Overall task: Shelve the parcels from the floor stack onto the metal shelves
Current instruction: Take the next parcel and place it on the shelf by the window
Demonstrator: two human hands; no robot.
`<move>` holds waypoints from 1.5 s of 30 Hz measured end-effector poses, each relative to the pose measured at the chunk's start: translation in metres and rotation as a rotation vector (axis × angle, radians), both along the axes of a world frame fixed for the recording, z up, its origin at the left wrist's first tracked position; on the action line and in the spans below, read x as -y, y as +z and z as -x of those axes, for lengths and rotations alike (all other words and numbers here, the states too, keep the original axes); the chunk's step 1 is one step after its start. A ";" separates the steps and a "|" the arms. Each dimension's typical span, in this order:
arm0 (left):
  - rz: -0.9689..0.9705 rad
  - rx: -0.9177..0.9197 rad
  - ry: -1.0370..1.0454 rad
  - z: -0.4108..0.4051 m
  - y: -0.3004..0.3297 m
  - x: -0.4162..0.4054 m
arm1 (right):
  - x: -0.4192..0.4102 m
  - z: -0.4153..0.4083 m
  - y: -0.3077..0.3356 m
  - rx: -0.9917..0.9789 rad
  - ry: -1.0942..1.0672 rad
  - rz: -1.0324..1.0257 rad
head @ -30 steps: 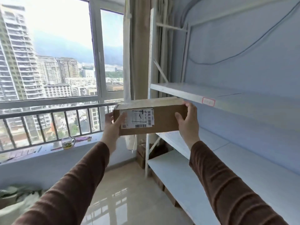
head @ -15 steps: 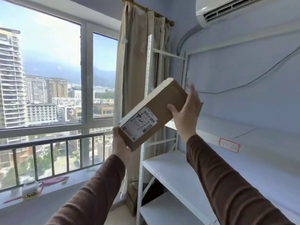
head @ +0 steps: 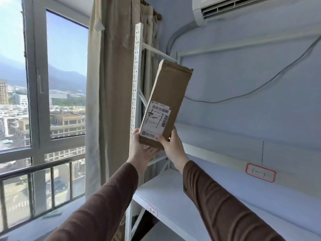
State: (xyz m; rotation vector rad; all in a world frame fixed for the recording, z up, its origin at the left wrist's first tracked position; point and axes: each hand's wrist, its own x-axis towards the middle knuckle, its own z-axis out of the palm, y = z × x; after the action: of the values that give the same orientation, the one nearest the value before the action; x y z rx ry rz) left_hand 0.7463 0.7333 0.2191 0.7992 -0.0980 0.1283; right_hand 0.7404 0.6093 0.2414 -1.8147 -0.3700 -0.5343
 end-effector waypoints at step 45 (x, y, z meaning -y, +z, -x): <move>-1.415 0.523 -0.172 -0.403 0.015 0.000 | 0.049 -0.302 -0.007 -0.178 -0.608 0.503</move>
State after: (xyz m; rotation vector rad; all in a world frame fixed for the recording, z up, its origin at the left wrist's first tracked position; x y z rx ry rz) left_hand 1.1491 0.7329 0.2337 2.1461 -0.8118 0.0890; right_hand 1.0423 0.5604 0.2346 -2.4559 0.2078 -0.7308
